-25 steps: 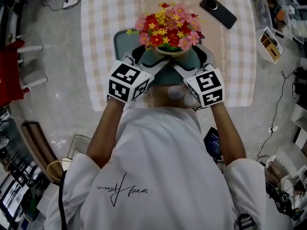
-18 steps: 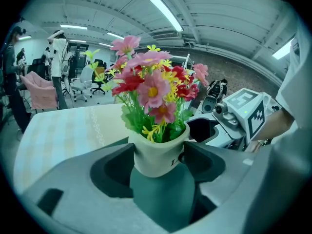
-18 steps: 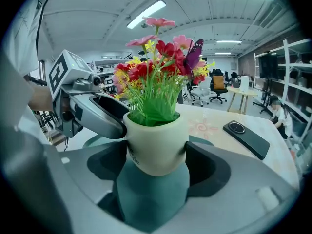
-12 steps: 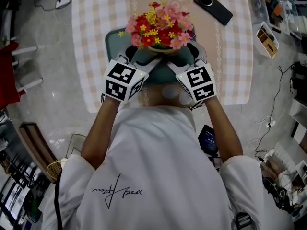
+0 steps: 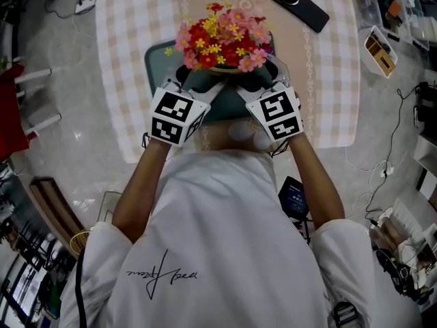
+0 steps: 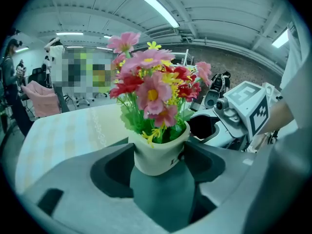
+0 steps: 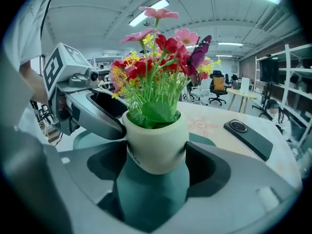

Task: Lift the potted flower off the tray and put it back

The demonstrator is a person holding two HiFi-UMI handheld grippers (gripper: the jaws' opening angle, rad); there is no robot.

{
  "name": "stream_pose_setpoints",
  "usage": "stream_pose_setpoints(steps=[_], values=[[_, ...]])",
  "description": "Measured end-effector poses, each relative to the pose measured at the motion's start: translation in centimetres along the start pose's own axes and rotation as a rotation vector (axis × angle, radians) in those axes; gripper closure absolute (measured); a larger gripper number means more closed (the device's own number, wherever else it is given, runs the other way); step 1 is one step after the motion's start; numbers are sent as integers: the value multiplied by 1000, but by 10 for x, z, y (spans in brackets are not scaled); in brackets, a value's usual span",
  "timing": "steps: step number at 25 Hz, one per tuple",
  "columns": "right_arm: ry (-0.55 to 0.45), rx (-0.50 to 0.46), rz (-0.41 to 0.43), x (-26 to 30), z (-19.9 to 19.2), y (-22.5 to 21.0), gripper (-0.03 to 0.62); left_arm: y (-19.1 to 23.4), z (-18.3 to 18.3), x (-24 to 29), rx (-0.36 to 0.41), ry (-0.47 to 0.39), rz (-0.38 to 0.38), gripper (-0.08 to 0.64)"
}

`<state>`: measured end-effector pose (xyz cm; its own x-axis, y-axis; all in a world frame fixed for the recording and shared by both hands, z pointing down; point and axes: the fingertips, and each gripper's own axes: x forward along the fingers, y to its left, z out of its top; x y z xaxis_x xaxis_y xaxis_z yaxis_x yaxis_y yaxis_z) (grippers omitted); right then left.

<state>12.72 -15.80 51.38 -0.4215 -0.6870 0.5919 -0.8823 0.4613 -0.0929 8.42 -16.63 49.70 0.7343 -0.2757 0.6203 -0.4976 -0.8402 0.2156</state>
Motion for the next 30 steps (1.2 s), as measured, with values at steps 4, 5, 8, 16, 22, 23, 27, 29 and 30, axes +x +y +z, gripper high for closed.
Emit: stream_pose_setpoints(steps=[4, 5, 8, 16, 22, 23, 27, 29, 30], values=[[6, -24, -11, 2, -2, -2, 210, 1, -2, 2, 20, 1, 8, 244], [7, -24, -10, 2, -3, -2, 210, 1, -3, 3, 20, 0, 9, 245], [4, -20, -9, 4, -5, -2, 210, 2, -5, 5, 19, 2, 10, 245], [2, -17, -7, 7, -7, -4, 211, 3, -4, 7, 43, -9, 26, 245], [-12, -5, -4, 9, -7, -5, 210, 3, -2, 8, 60, -39, 31, 245], [-12, -2, -3, 9, -7, -5, 209, 3, -2, 8, 60, -44, 32, 245], [-10, 2, -2, 9, -7, -5, 210, 4, -3, 8, 57, -53, 34, 245], [-10, 2, -3, 9, -7, -5, 210, 4, -3, 8, 56, -56, 33, 245], [-10, 2, -3, 9, -7, -5, 210, 4, -3, 8, 55, -56, 32, 245]])
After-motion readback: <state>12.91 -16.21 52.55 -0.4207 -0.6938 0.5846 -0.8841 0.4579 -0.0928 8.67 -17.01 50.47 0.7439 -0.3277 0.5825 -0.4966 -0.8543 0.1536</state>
